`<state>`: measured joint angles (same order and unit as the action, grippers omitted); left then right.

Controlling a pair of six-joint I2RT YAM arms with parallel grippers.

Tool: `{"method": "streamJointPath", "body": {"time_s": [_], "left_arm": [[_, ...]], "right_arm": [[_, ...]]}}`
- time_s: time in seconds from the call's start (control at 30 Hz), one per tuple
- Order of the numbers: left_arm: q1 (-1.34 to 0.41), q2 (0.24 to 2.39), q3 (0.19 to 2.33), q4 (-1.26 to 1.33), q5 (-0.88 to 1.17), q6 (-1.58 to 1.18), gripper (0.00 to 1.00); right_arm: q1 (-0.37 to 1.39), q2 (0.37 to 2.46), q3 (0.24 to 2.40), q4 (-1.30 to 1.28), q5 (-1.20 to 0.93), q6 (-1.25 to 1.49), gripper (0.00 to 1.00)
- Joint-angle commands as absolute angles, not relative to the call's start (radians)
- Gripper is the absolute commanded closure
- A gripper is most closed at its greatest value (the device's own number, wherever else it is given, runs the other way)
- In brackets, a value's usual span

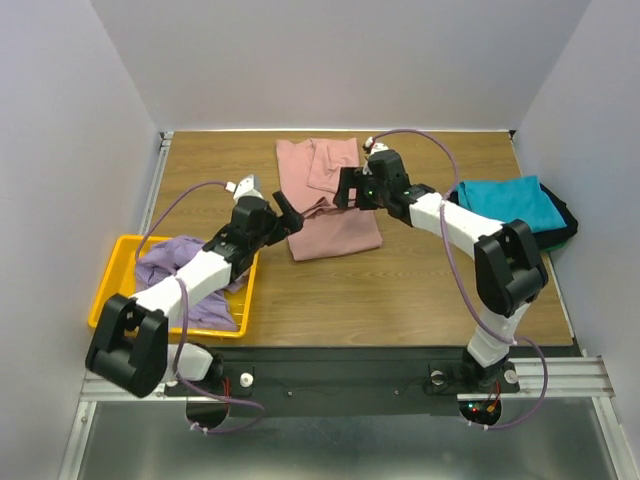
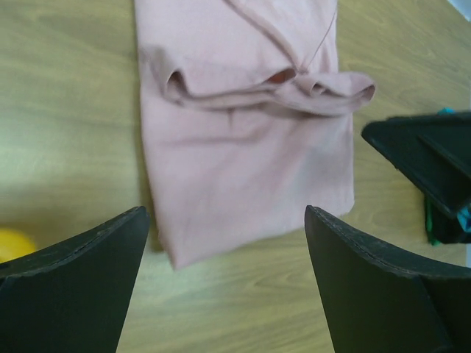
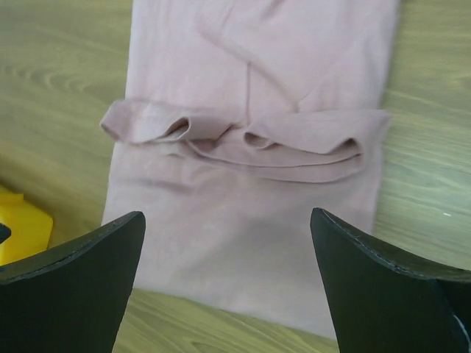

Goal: Fold and stack the t-shirts
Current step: Fold the tshirt

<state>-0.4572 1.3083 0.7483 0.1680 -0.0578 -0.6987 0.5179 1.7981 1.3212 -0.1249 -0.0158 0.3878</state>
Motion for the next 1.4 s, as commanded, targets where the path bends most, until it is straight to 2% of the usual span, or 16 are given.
{"method": "streamJointPath", "body": {"time_s": [0.0, 0.13, 0.37, 0.6, 0.7, 0.87, 1.03, 1.17, 1.2, 1.37], "left_arm": [[-0.462, 1.194, 0.634, 0.163, -0.049, -0.730, 0.01], [-0.460, 1.065, 0.565, 0.103, -0.080, -0.733, 0.01], [-0.462, 0.973, 0.529, 0.028, -0.113, -0.715, 0.01], [-0.460, 0.951, 0.525, 0.003, -0.141, -0.707, 0.01], [-0.460, 0.948, 0.517, 0.002, -0.147, -0.706, 0.01], [-0.460, 0.950, 0.509, 0.005, -0.137, -0.707, 0.01], [-0.460, 0.966, 0.503, 0.040, -0.091, -0.715, 0.02], [-0.469, 1.006, 0.486, 0.129, -0.011, -0.729, 0.01], [-0.477, 1.032, 0.486, 0.138, -0.006, -0.733, 0.01], [-0.518, 1.150, 0.512, 0.186, -0.009, -0.744, 0.02]], "right_arm": [[0.531, 1.887, 1.370, -0.089, -0.207, 0.342, 0.00], [0.540, 1.969, 1.442, -0.084, -0.212, 0.348, 0.00], [0.540, 2.081, 1.561, -0.084, -0.075, 0.328, 0.00], [0.540, 2.216, 1.693, -0.084, 0.070, 0.299, 0.00], [0.538, 2.282, 1.828, -0.086, 0.104, 0.275, 0.00], [0.538, 2.293, 1.908, -0.086, 0.131, 0.262, 0.00], [0.538, 2.097, 1.717, -0.086, 0.124, 0.305, 0.00], [0.538, 1.846, 1.410, -0.086, 0.179, 0.414, 0.00], [0.538, 1.751, 1.265, -0.087, 0.217, 0.475, 0.00], [0.537, 1.511, 0.939, -0.086, 0.291, 0.621, 0.00]]}}
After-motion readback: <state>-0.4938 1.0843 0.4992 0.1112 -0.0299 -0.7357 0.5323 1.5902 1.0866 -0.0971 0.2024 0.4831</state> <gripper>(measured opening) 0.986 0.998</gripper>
